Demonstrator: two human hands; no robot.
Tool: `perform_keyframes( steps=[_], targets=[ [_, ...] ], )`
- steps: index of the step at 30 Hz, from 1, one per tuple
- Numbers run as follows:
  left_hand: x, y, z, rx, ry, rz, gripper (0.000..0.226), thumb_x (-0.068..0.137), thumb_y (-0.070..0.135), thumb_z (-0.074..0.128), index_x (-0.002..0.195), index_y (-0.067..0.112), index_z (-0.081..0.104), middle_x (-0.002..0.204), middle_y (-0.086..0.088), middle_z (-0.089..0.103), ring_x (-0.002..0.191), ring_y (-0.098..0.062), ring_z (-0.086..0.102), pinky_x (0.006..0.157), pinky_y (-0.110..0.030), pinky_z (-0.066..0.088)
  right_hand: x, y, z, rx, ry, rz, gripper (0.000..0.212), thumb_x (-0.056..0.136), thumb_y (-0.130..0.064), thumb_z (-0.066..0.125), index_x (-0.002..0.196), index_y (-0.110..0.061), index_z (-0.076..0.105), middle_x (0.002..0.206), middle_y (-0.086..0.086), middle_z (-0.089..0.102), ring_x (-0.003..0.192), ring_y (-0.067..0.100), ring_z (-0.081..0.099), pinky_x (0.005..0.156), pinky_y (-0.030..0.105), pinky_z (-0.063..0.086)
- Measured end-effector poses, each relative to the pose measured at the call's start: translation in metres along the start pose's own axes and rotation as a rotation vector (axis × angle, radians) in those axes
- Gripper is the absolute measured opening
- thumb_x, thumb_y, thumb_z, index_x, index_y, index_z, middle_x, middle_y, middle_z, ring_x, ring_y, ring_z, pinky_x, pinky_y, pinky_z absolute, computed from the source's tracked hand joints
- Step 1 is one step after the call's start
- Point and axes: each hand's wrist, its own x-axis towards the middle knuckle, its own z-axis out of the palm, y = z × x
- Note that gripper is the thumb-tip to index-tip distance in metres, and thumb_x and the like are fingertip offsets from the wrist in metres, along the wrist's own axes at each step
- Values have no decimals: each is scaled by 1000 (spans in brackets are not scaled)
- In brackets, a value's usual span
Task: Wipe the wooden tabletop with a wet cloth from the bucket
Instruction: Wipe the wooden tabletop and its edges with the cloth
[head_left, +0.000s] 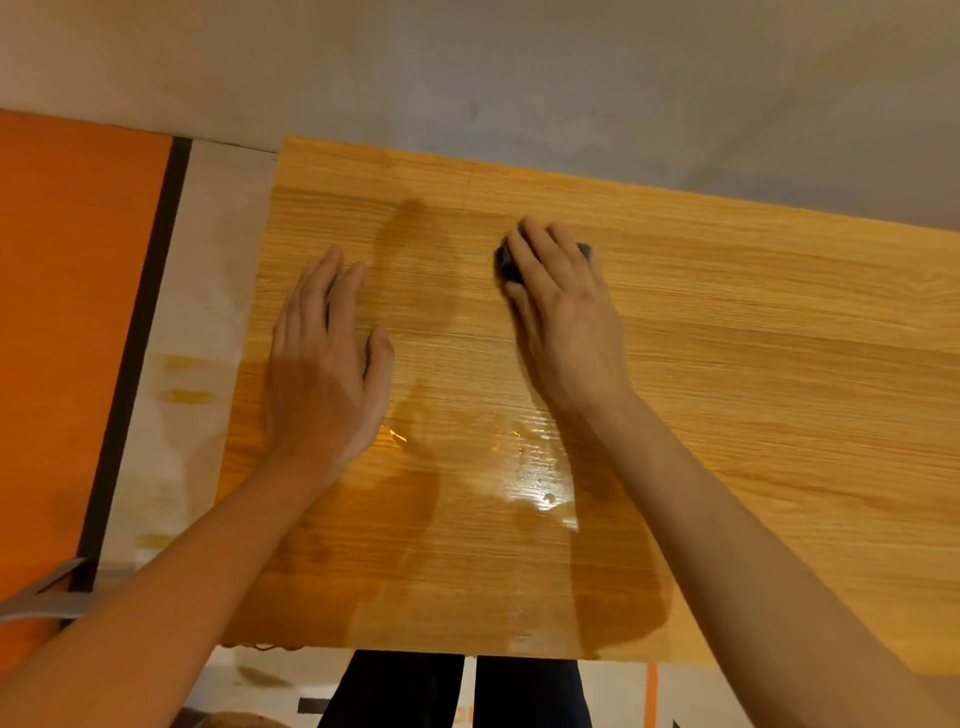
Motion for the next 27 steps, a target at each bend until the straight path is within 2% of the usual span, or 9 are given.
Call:
perform_keyframes(
  steps=[2, 7, 9, 12, 15, 19, 22, 24, 27],
  targets=[
    [1, 0, 0, 7, -2, -2, 53, 102, 26, 44, 151, 7, 39, 161, -11, 32, 149, -30, 31, 121, -45, 27, 3, 43, -17, -25, 36, 47, 44, 101, -25, 37, 143, -10, 44, 152, 10, 38, 143, 29, 29, 120, 47, 16],
    [1, 0, -2, 28, -25, -17, 53, 103, 26, 44, 153, 9, 36, 163, -9, 29, 151, -28, 27, 123, -44, 24, 12, 82, -30, -22, 229, 598, 45, 103, -21, 32, 146, -8, 38, 156, 11, 30, 146, 32, 20, 119, 47, 10],
    [1, 0, -3, 34, -36, -23, 54, 103, 26, 44, 153, 9, 35, 163, -9, 29, 152, -28, 26, 123, -45, 24, 9, 31, -9, 6, 239, 537, 45, 101, -21, 33, 143, -7, 42, 154, 12, 35, 144, 33, 24, 119, 46, 12],
    [0, 2, -4, 57, -48, -33, 54, 103, 26, 43, 153, 10, 34, 164, -8, 27, 153, -26, 23, 124, -44, 23, -13, -48, 24, 29, 178, 224, 41, 102, -21, 40, 140, -9, 48, 150, 9, 41, 143, 30, 29, 119, 46, 15],
    [0, 3, -4, 68, -51, -30, 54, 103, 28, 42, 153, 10, 34, 164, -8, 27, 153, -26, 22, 124, -42, 23, -36, -40, 11, 19, 56, 42, 42, 102, -24, 42, 142, -11, 46, 152, 7, 39, 144, 27, 29, 120, 45, 16],
    [1, 1, -2, 79, -53, -42, 54, 103, 29, 40, 154, 10, 34, 164, -8, 26, 153, -26, 22, 124, -43, 23, -79, 47, -27, 13, 145, 415, 46, 101, -23, 37, 144, -10, 42, 155, 10, 33, 145, 29, 24, 118, 51, 17],
    [1, 0, -2, 92, -61, -40, 55, 103, 30, 39, 154, 9, 33, 164, -9, 26, 153, -27, 23, 123, -44, 24, -89, 41, -26, 19, 236, 621, 49, 102, -28, 30, 146, -9, 38, 156, 10, 30, 146, 31, 20, 119, 51, 11],
    [1, 0, -3, 93, -62, -36, 55, 103, 30, 39, 154, 9, 33, 164, -9, 27, 153, -27, 24, 122, -45, 25, -80, -7, -6, 31, 230, 580, 46, 102, -25, 33, 145, -7, 40, 154, 10, 34, 145, 31, 23, 120, 46, 9],
    [2, 2, -4, 99, -66, -50, 56, 103, 31, 38, 154, 11, 32, 165, -8, 26, 153, -26, 23, 123, -44, 25, -79, -88, 26, 50, 126, 251, 43, 103, -24, 37, 142, -9, 45, 152, 8, 38, 145, 27, 26, 121, 43, 11]
  ],
)
